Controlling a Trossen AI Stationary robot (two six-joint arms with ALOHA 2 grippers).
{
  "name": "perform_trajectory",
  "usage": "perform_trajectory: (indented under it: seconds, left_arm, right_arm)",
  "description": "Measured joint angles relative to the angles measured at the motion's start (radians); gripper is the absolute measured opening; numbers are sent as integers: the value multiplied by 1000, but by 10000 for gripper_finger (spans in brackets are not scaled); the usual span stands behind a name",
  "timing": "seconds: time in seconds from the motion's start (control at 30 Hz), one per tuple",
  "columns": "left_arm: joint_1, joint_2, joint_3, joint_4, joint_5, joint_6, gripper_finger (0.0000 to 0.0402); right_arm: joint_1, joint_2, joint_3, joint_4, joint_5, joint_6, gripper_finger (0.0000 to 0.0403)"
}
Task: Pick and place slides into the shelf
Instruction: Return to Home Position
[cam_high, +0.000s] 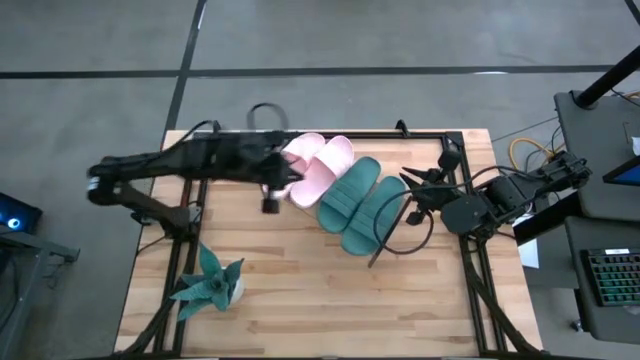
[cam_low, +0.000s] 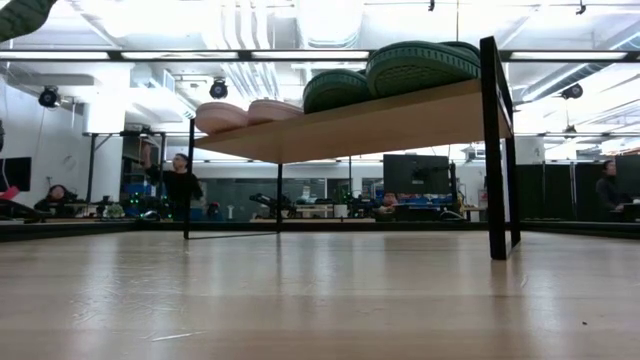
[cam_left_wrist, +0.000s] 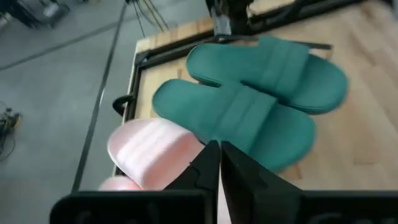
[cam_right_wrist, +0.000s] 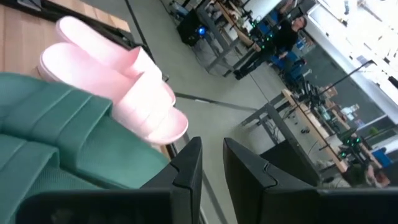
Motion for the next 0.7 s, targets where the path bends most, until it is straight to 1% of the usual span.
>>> perform_trajectory:
  seconds: [0.07, 0.13, 0.27, 0.33, 0.37, 0.47, 0.57, 0.7]
  left_arm:
    - [-24, -114, -154, 88, -8, -33, 0]
    - [-52, -230, -330, 213, -56, -69, 0]
    - [-139, -440, -681, 505, -268, -79, 0]
    - [-176, -537, -811, 618, -315, -80, 0]
    - [-191, -583, -859, 644, -319, -88, 0]
    - [-231, -700, -974, 645, -325, -129, 0]
    - [-261, -797, -1060, 653, -349, -150, 0]
    - [-293, -904, -1167, 707, -361, -149, 0]
  right_arm:
    - [0, 0, -13, -15, 0, 35, 56]
    - [0, 0, -31, -16, 0, 48, 56]
    - [0, 0, -70, -15, 1, 70, 56]
    - [0, 0, -87, -14, 2, 89, 56]
    - [0, 0, -94, -14, 1, 98, 56]
    - [0, 0, -112, -12, 2, 131, 56]
    - [0, 0, -127, -10, 2, 162, 56]
    - [0, 0, -141, -7, 2, 220, 56]
